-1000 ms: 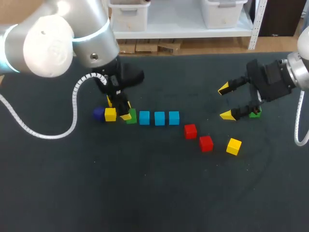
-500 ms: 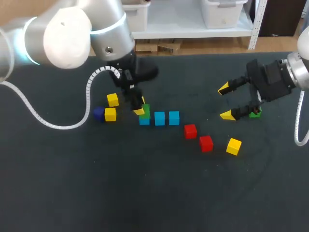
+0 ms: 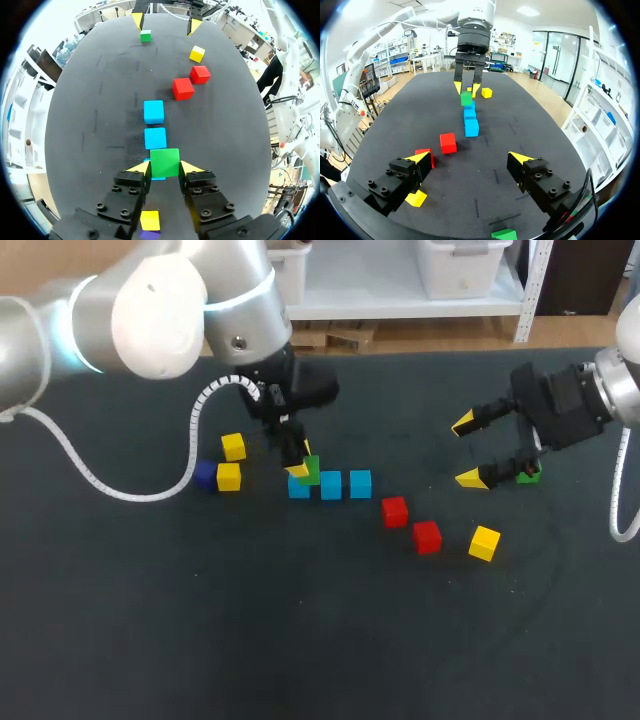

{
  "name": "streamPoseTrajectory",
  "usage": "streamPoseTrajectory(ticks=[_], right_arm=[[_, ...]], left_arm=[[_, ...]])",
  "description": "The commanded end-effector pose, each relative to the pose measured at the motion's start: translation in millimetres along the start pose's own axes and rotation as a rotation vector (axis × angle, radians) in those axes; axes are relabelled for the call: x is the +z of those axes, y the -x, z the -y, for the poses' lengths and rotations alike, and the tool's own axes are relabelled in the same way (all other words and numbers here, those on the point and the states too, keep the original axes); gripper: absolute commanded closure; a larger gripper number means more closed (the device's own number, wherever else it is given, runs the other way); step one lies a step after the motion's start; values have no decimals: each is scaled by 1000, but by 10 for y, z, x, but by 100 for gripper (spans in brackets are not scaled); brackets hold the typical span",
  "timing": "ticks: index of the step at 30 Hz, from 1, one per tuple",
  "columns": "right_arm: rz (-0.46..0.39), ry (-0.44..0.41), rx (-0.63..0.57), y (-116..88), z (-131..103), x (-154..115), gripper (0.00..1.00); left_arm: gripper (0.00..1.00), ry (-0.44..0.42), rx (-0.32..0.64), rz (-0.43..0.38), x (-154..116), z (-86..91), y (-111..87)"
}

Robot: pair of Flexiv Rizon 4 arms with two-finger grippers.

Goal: Place the blue cubes, place green cubes on the blue cubes, place the yellow cubes on the green cubes, then place the red cubes on the yellow cubes, and place purple cube on the red cubes.

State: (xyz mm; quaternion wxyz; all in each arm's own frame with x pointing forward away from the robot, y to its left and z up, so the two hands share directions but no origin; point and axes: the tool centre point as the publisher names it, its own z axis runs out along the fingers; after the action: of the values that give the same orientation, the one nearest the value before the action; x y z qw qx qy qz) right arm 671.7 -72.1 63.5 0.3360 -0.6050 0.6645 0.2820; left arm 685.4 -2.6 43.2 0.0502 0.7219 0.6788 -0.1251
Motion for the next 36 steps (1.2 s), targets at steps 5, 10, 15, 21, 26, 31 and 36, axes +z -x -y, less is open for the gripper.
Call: streamPoseTrajectory(ticks=[5,10,15,21,26,31,36], right_arm=[[3,0,-1,-5,6,8,0],[3,0,-1,-5,6,8,0],[3,0,-1,-5,6,8,0],[3,0,-1,-5,6,8,0],[3,0,-1,-5,6,8,0],[3,0,-1,-5,6,8,0],[3,0,-1,-5,6,8,0]], left_arm=[[100,-16,6,-4,21,-95,5],[100,-18,15,-8,27,-117,22],[100,-23,22,-10,37,-132,30],[100,-29,25,-11,58,-146,30],[100,-34,27,-14,76,-157,27],[97,-35,27,-13,79,-170,27],[93,-36,29,-11,80,-180,27]])
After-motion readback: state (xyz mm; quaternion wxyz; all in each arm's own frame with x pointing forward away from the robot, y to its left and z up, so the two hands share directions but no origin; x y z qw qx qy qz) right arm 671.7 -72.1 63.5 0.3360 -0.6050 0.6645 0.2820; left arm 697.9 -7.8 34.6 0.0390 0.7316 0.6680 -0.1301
